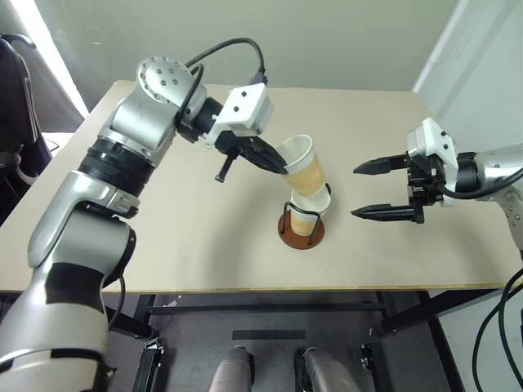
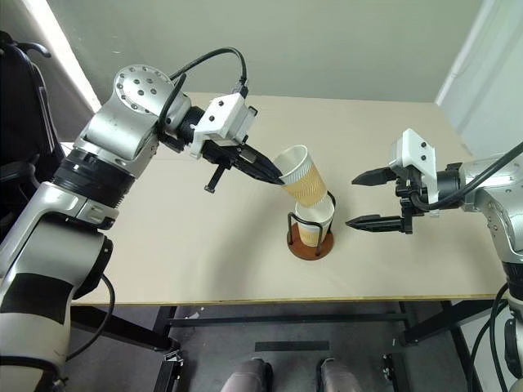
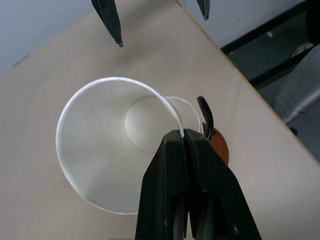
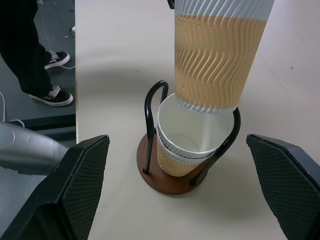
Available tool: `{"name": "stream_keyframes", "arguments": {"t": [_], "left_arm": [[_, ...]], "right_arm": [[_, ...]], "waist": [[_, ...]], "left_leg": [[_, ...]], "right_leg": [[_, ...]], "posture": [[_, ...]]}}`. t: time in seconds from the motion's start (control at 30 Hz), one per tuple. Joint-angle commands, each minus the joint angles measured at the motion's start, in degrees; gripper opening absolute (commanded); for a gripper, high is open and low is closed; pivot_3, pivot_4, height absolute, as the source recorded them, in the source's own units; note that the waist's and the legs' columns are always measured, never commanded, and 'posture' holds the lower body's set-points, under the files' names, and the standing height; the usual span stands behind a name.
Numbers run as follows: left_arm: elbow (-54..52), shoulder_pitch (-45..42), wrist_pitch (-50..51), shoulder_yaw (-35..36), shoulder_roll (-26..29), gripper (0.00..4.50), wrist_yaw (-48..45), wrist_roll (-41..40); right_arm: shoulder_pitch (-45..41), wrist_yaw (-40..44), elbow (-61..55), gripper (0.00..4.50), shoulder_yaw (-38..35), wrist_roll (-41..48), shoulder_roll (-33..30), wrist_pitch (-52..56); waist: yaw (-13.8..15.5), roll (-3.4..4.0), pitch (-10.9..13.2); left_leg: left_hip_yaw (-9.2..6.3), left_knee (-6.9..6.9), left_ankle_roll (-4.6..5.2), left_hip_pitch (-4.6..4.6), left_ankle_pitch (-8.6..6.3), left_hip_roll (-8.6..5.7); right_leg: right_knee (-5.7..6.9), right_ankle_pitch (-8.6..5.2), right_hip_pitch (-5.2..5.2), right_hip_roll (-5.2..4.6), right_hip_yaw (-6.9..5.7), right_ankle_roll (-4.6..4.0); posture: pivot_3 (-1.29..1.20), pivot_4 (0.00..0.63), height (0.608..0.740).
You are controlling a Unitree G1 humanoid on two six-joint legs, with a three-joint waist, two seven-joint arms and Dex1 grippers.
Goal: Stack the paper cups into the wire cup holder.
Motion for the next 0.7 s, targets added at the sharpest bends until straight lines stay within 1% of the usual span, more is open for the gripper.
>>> {"name": "stream_keyframes", "arguments": {"t": [0.03,0.7], "left_arm": [[-0.08,-0.12,-1.87,0.81,0.1,0.06,-2.05,0.66],[1.03,0.76,-2.89,2.03,-2.59,0.06,-2.05,2.75]], "right_arm": [[-0.31,-0.56,-1.72,4.5,-1.99,1.2,-0.77,-0.12],[0.75,-1.58,-2.21,4.5,-2.15,1.57,-0.57,-0.5]], "waist": [[-0.01,0.0,0.0],[0.04,0.0,0.0]], "left_leg": [[0.0,0.0,0.0,0.0,0.0,-0.01],[0.01,0.01,0.0,0.0,0.0,-0.01]], "right_leg": [[-0.01,0.0,0.0,0.0,0.0,0.0],[-0.03,0.03,0.03,0.0,0.0,0.05]], "posture": [[0.0,0.15,0.74],[0.0,0.15,0.74]]}}
